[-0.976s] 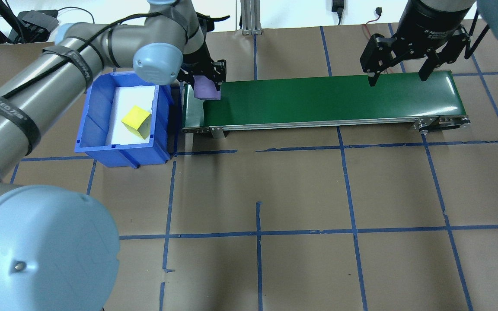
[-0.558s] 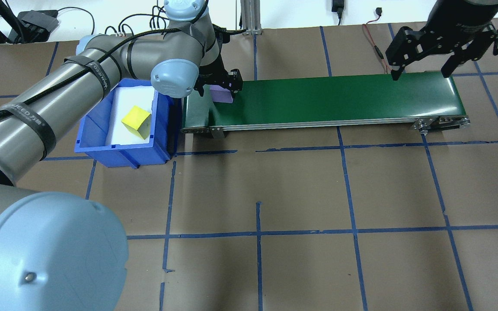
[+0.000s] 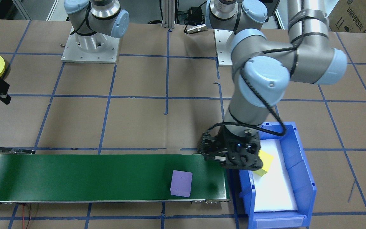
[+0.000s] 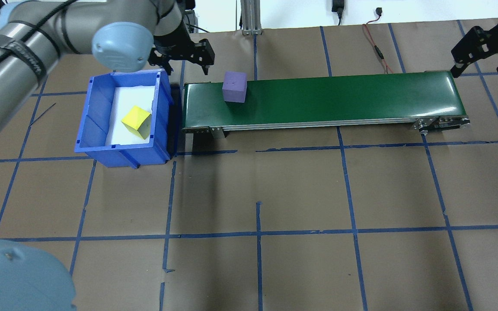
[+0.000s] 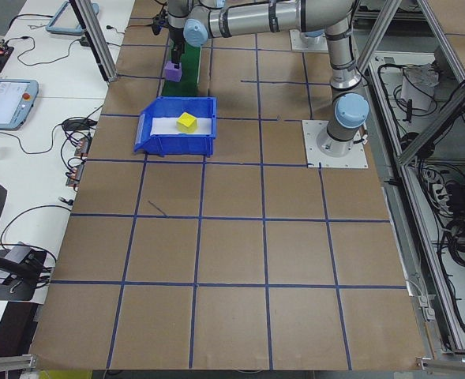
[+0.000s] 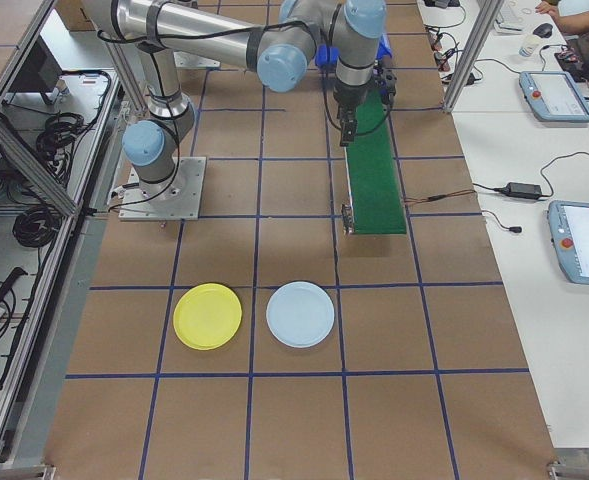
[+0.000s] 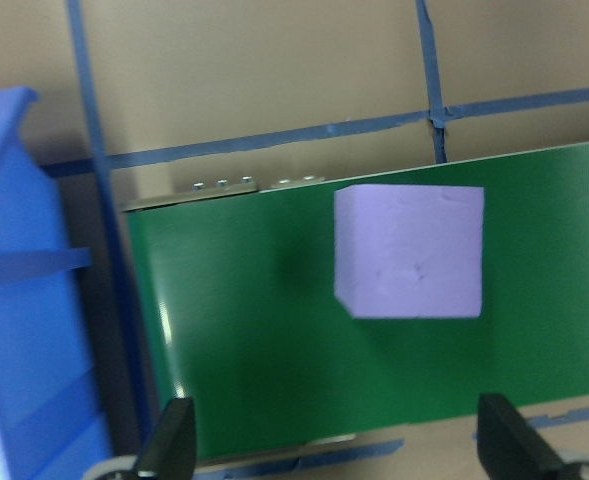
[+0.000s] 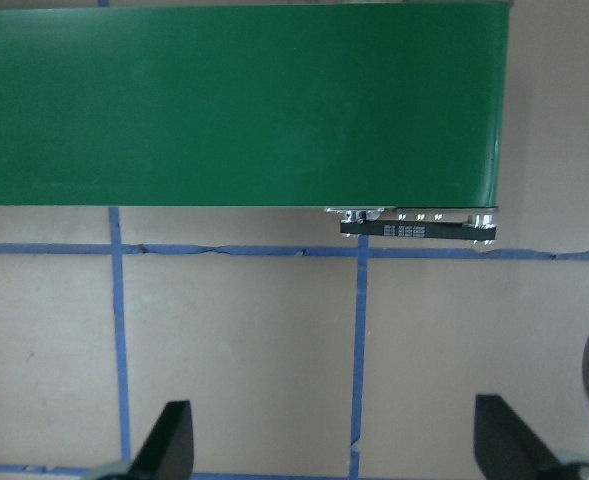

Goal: Move block left to right into plate

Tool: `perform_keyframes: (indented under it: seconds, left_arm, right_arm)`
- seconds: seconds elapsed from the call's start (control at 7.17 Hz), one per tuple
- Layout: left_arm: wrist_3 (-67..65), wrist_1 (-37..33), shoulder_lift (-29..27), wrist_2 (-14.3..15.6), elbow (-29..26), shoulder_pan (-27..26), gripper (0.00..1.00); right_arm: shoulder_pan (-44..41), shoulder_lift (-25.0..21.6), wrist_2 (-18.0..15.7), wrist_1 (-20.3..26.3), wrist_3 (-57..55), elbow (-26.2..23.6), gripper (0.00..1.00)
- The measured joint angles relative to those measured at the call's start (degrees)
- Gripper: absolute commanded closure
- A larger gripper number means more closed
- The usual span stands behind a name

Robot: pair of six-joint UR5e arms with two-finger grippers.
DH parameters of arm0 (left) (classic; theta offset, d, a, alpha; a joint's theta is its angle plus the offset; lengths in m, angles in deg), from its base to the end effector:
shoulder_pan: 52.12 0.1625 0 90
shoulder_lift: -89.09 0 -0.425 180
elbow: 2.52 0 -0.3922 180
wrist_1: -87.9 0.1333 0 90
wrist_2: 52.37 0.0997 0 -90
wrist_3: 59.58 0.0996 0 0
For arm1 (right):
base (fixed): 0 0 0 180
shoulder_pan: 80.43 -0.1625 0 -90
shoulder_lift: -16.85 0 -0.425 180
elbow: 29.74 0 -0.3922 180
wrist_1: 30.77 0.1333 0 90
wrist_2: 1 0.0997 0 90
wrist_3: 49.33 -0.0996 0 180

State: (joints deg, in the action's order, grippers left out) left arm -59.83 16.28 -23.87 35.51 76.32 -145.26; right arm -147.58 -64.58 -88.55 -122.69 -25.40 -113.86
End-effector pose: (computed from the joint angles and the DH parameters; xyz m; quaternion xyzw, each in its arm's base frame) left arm -0.1729 -0.6517 0.3862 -0.0262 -0.9978 0.0568 0.0202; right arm -0.0882 -0.5634 0.4635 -0.0093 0.9997 -0.0023 0.0223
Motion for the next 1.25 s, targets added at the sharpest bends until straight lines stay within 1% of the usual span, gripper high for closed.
perform_keyframes:
  seconds: [0.14, 0.42, 0.56, 0.7, 0.84, 0.98, 1.25]
  left_arm:
    - [3.89, -2.53, 1.03, -0.37, 0.15, 4.31, 0.00]
    - [16.49, -4.79, 2.65, -0.50, 1.93, 9.06, 0.00]
    - [27.00, -5.06, 3.18, -0.24, 3.22, 10.67, 0.00]
    - [36.33, -4.91, 3.31, 0.66, 4.50, 11.76, 0.00]
    - [40.43, -4.56, 3.14, 1.58, 5.70, 12.36, 0.00]
    - [41.82, -3.62, 2.82, 1.82, 7.37, 12.61, 0.00]
    - [42.28, -0.64, 1.10, 1.21, 10.78, 12.74, 0.00]
  right_arm:
    - [1.06, 2.70, 1.08, -3.31, 1.26, 0.07, 0.00]
    - [1.61, 7.46, 4.58, -8.72, 2.11, 0.45, 0.00]
    - [1.64, 9.62, 7.67, -10.56, 2.24, 0.61, 0.00]
    - [1.66, 11.46, 12.10, -11.77, 2.26, 0.65, 0.00]
    - [1.67, 13.25, 16.20, -13.03, 2.07, 0.62, 0.00]
    - [1.67, 14.76, 19.57, -13.97, 1.59, 0.42, 0.00]
    - [1.62, 16.71, 23.64, -14.98, -0.45, 0.34, 0.00]
